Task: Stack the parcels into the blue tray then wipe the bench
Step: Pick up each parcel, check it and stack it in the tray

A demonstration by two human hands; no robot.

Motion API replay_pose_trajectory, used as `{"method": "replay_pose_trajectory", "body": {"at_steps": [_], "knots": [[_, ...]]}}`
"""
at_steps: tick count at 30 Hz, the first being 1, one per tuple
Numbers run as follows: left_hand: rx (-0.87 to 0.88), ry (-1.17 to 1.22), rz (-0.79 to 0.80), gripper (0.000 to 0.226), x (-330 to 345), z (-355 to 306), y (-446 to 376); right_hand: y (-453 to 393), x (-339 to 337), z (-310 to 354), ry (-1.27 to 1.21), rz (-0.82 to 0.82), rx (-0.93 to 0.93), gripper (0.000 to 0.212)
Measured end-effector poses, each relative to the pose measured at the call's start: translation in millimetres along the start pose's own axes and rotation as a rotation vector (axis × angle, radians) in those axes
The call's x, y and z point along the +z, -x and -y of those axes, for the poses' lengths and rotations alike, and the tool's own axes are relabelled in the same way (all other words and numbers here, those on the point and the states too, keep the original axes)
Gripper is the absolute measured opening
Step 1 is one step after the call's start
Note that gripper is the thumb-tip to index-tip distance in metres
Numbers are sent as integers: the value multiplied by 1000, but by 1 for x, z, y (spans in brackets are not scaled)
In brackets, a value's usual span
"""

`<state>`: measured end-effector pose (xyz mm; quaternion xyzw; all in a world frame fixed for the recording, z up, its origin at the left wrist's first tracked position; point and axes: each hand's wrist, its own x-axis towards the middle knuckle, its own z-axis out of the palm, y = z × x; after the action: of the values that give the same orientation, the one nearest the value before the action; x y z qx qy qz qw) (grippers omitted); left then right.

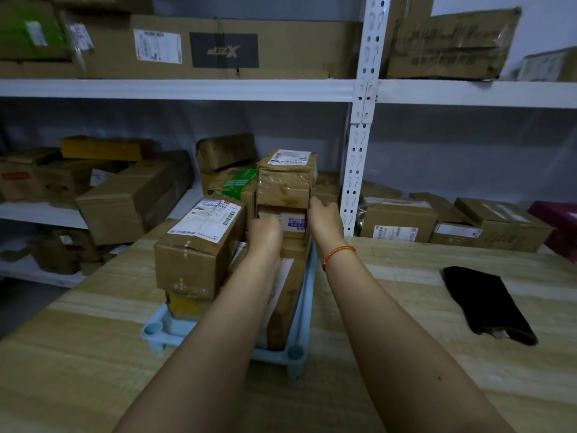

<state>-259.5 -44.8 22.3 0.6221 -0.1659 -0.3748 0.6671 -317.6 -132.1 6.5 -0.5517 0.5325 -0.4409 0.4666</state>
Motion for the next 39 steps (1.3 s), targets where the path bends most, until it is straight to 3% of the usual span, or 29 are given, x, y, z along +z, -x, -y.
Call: {"method": "replay_pose_trajectory", "body": {"at_steps": [5,12,16,20,25,32,39], "knots": [[123,-396,8,30,-14,24,25,31,-5,-42,60,55,144,49],[344,-540,-347,30,-42,77,73,83,-7,-74,278,115,176,45],[239,-491,-515,42,-55,95,78,108,-8,-76,424,91,136,53],[43,-500,-454,54,-62,96,75,129,-4,-79,471,156,94,55],[44,-446,-408,47,-61,88,79,141,-2,-77,457,173,88,60],[117,-327,-386,56,-46,78,97,145,-13,-53,111,153,84,42],[230,-257,-314,53,-23,64,124,133,-30,-44,-230,30,230,60]]}}
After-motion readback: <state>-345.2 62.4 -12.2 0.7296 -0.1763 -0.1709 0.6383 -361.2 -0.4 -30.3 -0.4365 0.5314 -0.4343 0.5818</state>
